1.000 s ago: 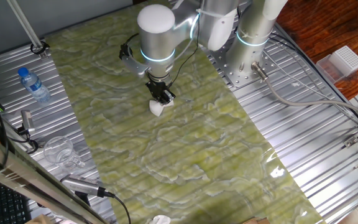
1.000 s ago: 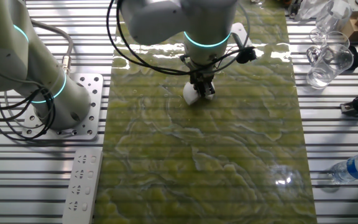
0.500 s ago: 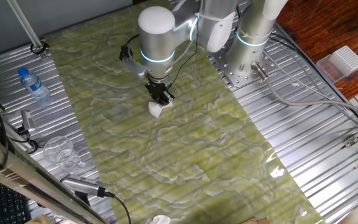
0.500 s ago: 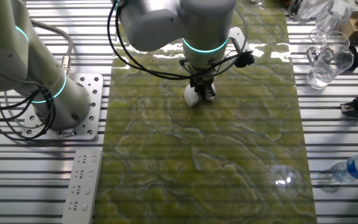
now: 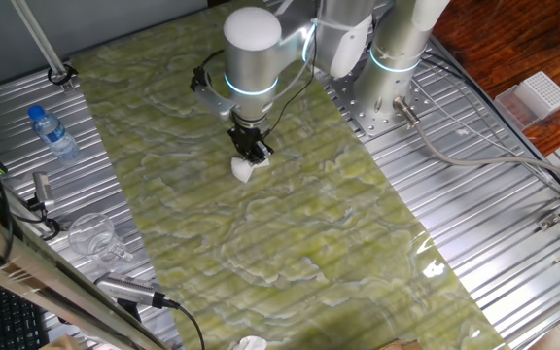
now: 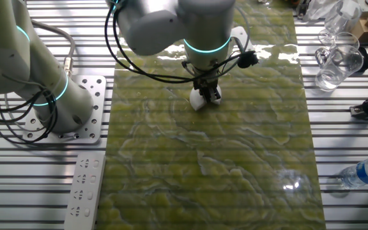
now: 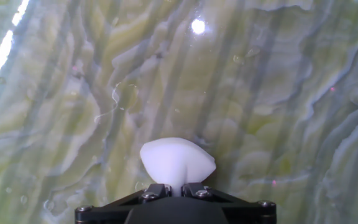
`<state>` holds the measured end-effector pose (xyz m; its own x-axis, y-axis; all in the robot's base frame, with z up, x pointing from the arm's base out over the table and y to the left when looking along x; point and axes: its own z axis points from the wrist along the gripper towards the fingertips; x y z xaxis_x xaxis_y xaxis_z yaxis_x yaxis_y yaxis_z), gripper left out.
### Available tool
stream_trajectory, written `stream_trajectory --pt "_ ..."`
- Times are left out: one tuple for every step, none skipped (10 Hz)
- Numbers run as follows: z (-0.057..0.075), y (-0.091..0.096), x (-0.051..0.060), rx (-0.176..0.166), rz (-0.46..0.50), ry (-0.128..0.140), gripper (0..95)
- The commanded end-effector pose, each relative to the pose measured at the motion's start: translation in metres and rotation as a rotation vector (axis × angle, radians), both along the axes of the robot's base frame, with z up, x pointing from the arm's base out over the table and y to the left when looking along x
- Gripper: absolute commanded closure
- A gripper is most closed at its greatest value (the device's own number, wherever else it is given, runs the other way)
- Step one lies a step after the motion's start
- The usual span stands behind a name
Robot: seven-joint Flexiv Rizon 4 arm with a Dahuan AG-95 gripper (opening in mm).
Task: Clean the tabletop with a sponge
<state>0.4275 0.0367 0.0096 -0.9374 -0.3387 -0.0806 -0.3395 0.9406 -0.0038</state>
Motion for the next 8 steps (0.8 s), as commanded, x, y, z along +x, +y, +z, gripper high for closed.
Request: stream_trajectory --pt "-0.001 -0.003 0.006 -0.009 0.012 0.003 95.0" --pt "0.001 -0.003 0.008 -0.008 0.012 0.01 95.0" --pt "0.002 -0.004 0.01 -0.008 0.011 0.006 95.0" --pt "0.002 -0.004 0.012 -0.008 0.012 0.003 95.0" --pt "0.003 -0.006 0.018 -0.011 0.016 -0.002 95.0" --pt "0.002 -0.007 0.022 -0.012 0.019 -0.003 95.0" --pt "0.001 -0.008 0.026 -0.013 0.022 -0.005 95.0" --pt "-0.001 -0.01 0.031 -0.013 0.024 -0.006 95.0"
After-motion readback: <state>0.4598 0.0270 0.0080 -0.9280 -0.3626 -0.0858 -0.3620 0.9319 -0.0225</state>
